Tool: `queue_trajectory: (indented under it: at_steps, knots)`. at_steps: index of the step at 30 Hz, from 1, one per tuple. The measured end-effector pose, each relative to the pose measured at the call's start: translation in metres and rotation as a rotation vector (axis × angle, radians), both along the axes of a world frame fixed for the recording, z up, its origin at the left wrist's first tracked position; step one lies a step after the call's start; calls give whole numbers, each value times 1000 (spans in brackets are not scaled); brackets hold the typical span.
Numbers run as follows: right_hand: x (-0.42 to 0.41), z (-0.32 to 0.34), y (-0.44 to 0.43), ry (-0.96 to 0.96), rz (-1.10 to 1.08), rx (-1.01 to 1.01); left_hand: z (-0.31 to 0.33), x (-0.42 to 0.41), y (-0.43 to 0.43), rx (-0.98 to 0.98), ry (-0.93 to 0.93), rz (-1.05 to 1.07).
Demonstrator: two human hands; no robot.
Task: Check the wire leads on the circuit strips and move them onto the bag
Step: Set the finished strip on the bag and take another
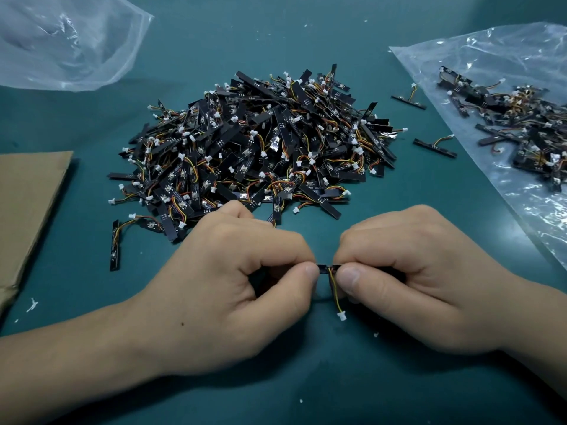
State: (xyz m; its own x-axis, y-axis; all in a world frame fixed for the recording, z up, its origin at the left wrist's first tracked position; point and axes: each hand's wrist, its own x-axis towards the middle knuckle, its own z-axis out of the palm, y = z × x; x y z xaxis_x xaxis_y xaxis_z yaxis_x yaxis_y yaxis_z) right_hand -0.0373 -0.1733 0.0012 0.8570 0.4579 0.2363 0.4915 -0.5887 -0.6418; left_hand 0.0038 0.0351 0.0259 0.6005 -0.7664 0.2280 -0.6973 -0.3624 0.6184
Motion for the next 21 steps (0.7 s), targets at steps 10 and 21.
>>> queue_trajectory:
  at_steps: [10, 21]
  knots:
    - [1, 0, -2, 35, 5, 30, -1, 0, 1, -33, 24, -5]
    - [1, -1, -3, 19, 82, 1, -4, 2, 4, -37, -9, -71]
